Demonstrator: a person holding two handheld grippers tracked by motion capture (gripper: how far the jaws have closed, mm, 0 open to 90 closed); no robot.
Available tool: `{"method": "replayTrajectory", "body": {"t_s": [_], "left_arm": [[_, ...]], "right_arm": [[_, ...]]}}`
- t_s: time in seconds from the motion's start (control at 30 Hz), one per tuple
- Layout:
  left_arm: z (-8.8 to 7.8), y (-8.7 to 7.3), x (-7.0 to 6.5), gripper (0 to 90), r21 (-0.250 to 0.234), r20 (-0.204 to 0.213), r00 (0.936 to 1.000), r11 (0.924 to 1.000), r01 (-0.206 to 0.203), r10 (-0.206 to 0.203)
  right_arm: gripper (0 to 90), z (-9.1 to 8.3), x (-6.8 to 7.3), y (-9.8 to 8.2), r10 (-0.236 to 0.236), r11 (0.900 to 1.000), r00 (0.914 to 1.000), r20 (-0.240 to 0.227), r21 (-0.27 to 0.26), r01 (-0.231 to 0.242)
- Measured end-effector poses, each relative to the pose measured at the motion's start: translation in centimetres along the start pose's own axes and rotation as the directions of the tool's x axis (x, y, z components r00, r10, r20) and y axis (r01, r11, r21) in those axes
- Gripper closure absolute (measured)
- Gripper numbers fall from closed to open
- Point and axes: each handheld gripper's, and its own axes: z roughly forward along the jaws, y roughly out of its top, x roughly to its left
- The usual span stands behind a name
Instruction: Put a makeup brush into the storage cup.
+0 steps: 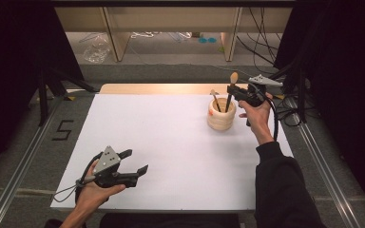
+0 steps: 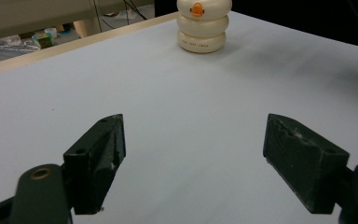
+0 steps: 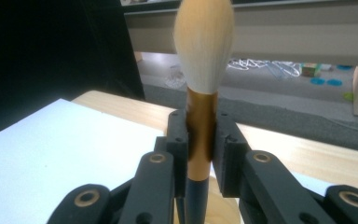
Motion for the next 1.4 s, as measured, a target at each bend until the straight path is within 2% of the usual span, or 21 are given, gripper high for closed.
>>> {"method": "replayTrajectory", "body": {"t_s": [0.63, 0.67, 0.93, 0.97, 1.0, 1.03, 1.07, 1.17, 1.2, 1.23, 1.27, 1.3, 1.33, 1.37, 1.4], "left_arm": [[0.0, 0.0, 0.0, 21.0, 0.001, -0.001, 1.0, 1.0, -0.001, 0.001], [0.0, 0.0, 0.0, 21.0, 0.001, -0.001, 1.0, 1.0, -0.001, 0.001], [0.0, 0.0, 0.0, 21.0, 0.0, -0.001, 1.0, 1.0, 0.001, -0.001], [0.0, 0.0, 0.0, 21.0, 0.0, -0.001, 1.0, 1.0, 0.001, -0.001], [0.0, 0.0, 0.1, 21.0, -0.002, -0.002, 1.0, 1.0, -0.001, 0.001], [-0.1, 0.1, 0.1, 21.2, -0.004, -0.001, 1.0, 1.0, -0.007, 0.007], [-0.1, 0.1, 0.0, 21.3, -0.006, -0.001, 1.0, 1.0, 0.006, -0.006], [-0.1, 0.1, 0.1, 21.3, -0.005, 0.0, 1.0, 1.0, 0.006, -0.006], [-0.1, 0.1, 0.1, 21.3, -0.006, 0.001, 1.0, 1.0, 0.006, -0.006], [0.0, 0.0, 0.1, 21.3, -0.011, 0.006, 1.0, 0.9999, 0.007, -0.007], [-0.1, 0.1, 0.1, 21.3, -0.01, 0.002, 1.0, 0.9999, 0.006, -0.006], [-0.1, 0.1, 0.1, 21.3, -0.007, 0.001, 1.0, 1.0, 0.004, -0.004], [-0.2, 0.1, 0.1, 21.3, -0.006, 0.0, 1.0, 1.0, 0.005, -0.005], [-0.2, 0.1, 0.1, 21.3, -0.007, 0.0, 1.0, 1.0, 0.005, -0.005], [-0.2, 0.1, 0.1, 21.3, -0.003, -0.003, 1.0, 1.0, 0.005, -0.005]], "right_arm": [[79.3, 0.8, 0.3, -0.9, -0.013, 0.999, 0.9999, 0.007, 0.044, 0.013], [79.3, 0.9, 0.2, -1.1, -0.014, 0.999, 0.9999, 0.002, 0.034, 0.014], [79.1, 1.1, -0.4, -2.1, -0.006, 0.997, 0.9999, 0.015, 0.077, 0.005], [79.0, 1.2, -0.5, -2.2, -0.004, 0.998, 1.0, 0.007, 0.07, 0.004], [78.8, 1.2, -0.5, -2.3, 0.004, 0.997, 0.9999, 0.016, 0.079, -0.005], [78.7, 1.2, -0.6, -2.4, 0.009, 0.996, 1.0, 0.004, 0.089, -0.009], [78.7, 1.2, -0.6, -2.4, 0.004, 0.997, 0.9999, 0.01, 0.082, -0.005], [77.0, 1.0, -0.7, -2.3, 0.002, 0.995, 0.9999, 0.013, 0.096, -0.003], [73.8, 1.0, -0.7, -2.3, -0.003, 0.995, 0.9998, 0.021, 0.101, 0.001], [66.5, 1.0, -0.8, -2.3, -0.006, 0.994, 0.9993, 0.036, 0.105, 0.003], [57.5, 1.0, -0.8, -2.3, 0.019, 0.993, 0.9993, 0.032, 0.114, -0.023], [52.0, 0.9, -0.8, -2.3, 0.031, 0.991, 0.9985, 0.046, 0.127, -0.036], [47.0, 0.9, -0.9, -2.3, 0.035, 0.993, 0.9986, 0.039, 0.115, -0.04], [42.0, 0.8, -1.0, -2.3, 0.018, 0.992, 0.9984, 0.053, 0.126, -0.025], [37.5, 0.6, -1.0, -2.2, 0.039, 0.99, 0.998, 0.049, 0.136, -0.045]]}}
